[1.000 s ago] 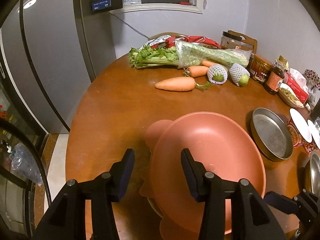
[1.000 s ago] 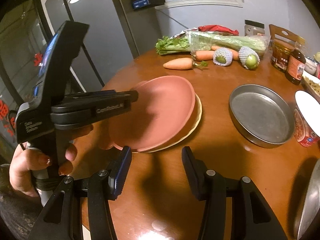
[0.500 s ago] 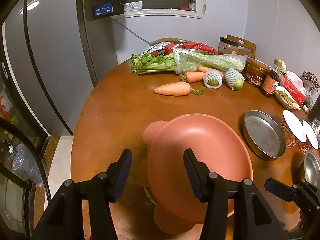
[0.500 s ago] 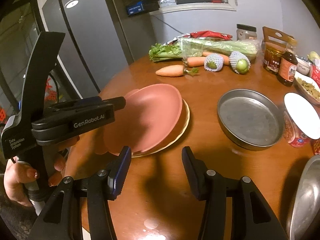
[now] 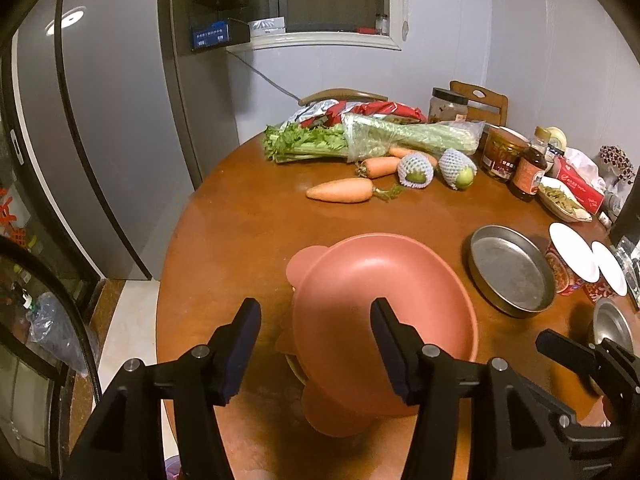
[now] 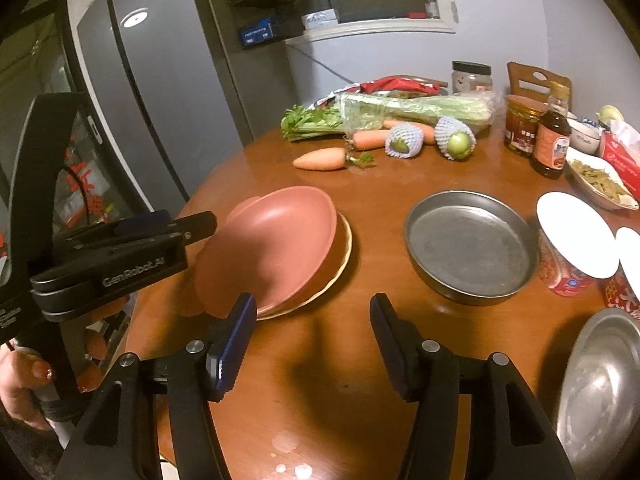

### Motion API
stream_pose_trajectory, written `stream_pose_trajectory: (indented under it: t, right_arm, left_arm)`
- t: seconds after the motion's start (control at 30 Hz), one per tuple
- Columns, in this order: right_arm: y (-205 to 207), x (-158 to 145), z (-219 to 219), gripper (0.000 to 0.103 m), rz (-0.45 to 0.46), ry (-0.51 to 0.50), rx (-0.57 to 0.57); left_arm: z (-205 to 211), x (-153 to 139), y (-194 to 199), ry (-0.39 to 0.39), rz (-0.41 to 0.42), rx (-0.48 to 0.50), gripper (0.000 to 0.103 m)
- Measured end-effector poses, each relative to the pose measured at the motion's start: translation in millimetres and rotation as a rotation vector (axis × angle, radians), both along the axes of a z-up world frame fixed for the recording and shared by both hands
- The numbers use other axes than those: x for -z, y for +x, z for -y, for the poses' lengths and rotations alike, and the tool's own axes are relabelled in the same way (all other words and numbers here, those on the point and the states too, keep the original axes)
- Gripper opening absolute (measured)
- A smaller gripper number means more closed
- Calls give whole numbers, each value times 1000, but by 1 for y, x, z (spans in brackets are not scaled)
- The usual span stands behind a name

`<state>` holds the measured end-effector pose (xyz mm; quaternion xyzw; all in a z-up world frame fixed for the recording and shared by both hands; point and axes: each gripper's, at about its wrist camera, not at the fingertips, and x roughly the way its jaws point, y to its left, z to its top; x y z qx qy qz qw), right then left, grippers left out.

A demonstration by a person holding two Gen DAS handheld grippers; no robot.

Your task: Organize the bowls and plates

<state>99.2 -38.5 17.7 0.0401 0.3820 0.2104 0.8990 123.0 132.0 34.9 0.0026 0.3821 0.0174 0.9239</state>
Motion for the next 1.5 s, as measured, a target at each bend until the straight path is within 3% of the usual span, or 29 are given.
stream_pose_trajectory:
  t: [0.93, 1.5]
  right_arm:
    - [-35, -43, 73, 61, 103, 67, 124]
    - [-55, -55, 142, 61, 139, 107, 234]
  left_arm:
    - [58, -51, -47, 26, 110, 77, 58]
    - [111, -61, -58, 26, 133, 147, 60]
